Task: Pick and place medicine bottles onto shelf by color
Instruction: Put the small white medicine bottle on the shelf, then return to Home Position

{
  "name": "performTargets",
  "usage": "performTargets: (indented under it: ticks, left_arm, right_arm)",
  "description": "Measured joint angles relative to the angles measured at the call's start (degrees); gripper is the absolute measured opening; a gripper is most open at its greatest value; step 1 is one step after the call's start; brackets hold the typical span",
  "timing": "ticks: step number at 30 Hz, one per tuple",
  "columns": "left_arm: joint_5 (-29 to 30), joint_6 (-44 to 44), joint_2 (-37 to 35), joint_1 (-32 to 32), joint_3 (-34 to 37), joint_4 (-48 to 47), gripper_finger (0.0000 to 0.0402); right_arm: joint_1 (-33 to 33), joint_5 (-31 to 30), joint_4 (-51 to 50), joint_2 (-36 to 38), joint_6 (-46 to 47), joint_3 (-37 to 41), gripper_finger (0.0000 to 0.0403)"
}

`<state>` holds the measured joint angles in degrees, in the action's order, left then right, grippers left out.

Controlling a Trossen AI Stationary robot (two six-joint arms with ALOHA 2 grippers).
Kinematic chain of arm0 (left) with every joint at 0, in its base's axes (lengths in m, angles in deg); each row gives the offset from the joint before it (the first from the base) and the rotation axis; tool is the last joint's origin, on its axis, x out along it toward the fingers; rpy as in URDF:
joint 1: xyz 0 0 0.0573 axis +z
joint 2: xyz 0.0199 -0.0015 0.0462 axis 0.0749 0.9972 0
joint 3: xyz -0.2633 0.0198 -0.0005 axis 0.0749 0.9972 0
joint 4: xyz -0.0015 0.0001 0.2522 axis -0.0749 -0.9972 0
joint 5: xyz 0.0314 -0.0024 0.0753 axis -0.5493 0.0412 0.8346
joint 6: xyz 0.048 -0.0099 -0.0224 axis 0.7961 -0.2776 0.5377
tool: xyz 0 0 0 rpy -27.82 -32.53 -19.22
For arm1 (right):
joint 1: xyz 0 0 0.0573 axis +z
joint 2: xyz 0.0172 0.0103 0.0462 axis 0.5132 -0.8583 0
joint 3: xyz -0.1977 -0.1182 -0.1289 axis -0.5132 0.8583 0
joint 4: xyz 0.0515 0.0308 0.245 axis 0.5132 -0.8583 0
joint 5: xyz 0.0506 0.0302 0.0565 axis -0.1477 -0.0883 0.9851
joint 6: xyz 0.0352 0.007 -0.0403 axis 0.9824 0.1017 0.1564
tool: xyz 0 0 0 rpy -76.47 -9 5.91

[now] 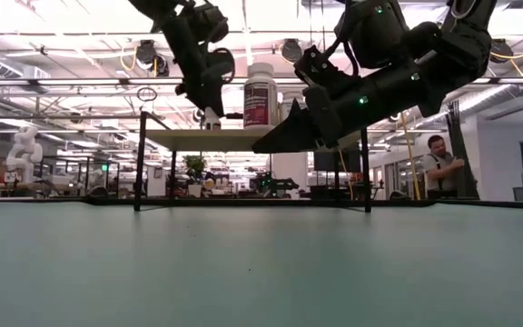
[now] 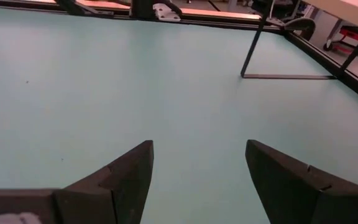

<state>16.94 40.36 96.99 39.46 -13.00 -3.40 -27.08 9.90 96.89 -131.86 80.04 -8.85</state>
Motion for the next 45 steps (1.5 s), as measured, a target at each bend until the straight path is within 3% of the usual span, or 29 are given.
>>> performTargets:
  ticks: [6,14,18,22,28,32,37,41,45]
  left_arm:
    - [-2.44,0.28,-0.20,0.43,0.00,0.38,0.0182]
    - [-2.47,2.33,-0.46,-0.33,-0.40,1.74,0.0277]
    - [-1.17,1.87,-3.17,-1.26,-3.38,-0.35,0.0305]
    - [2.06,0.38,-8.78,-4.10,-6.25,-4.08,0.0304]
    - [9.65,-1.97,-22.62,-14.39,-5.26,-4.22,0.0274]
    - [16.22,-5.06,-32.25,-25.86,1.42,-3.07,0.0246]
    - [28.38,-8.56,-43.58,-40.91,17.49,5.22,0.0211]
    - [30.59,-7.07,-49.87,-48.96,33.37,19.98,0.0187]
    - [30.61,-2.14,-51.07,-52.33,48.48,39.81,0.0169]
  right_arm:
    - [-0.07,0.02,-0.07,-0.01,1.34,0.00,0.0251]
    - [0.02,0.03,-1.03,-0.02,1.66,0.00,0.0251]
    - [0.19,0.05,-0.83,-0.01,0.69,0.01,0.0251]
    - [0.19,0.06,-1.08,1.70,-1.69,0.04,0.0251]
    - [0.52,0.29,-6.53,10.53,-5.96,0.07,0.0251]
    - [0.82,4.27,-13.49,19.40,-6.09,0.04,0.0251]
    - [1.44,6.18,-19.45,29.76,-1.42,1.32,0.0244]
    - [2.56,6.28,-20.66,36.96,-1.50,4.15,0.0219]
    - [2.75,6.45,-21.09,42.80,-1.61,7.09,0.0174]
